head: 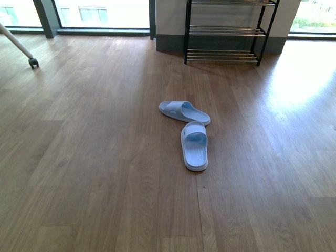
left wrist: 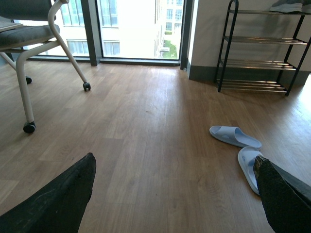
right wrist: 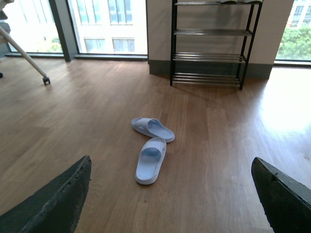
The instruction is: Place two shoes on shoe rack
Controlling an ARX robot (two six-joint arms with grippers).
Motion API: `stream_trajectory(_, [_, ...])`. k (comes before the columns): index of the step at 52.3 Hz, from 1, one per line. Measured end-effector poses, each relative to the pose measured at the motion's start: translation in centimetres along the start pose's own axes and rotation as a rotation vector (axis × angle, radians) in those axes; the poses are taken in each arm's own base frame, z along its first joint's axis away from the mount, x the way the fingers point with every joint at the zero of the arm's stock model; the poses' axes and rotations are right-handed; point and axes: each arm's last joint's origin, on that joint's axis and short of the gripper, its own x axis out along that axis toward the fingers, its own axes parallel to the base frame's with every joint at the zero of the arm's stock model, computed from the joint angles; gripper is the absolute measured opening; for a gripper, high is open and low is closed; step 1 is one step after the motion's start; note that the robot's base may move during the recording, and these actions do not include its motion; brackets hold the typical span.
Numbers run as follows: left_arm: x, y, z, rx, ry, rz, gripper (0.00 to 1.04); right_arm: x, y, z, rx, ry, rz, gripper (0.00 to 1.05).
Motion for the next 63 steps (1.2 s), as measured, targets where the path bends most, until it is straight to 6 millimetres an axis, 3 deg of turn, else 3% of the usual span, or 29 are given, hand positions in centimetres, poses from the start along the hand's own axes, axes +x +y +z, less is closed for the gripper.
stream_trajectory(63, [0.00, 0.00, 0.00, 0.001, 0.000, -0.001, 0.95, 0.00, -0.01, 0.01, 0.000, -0.001, -0.002, 0.96])
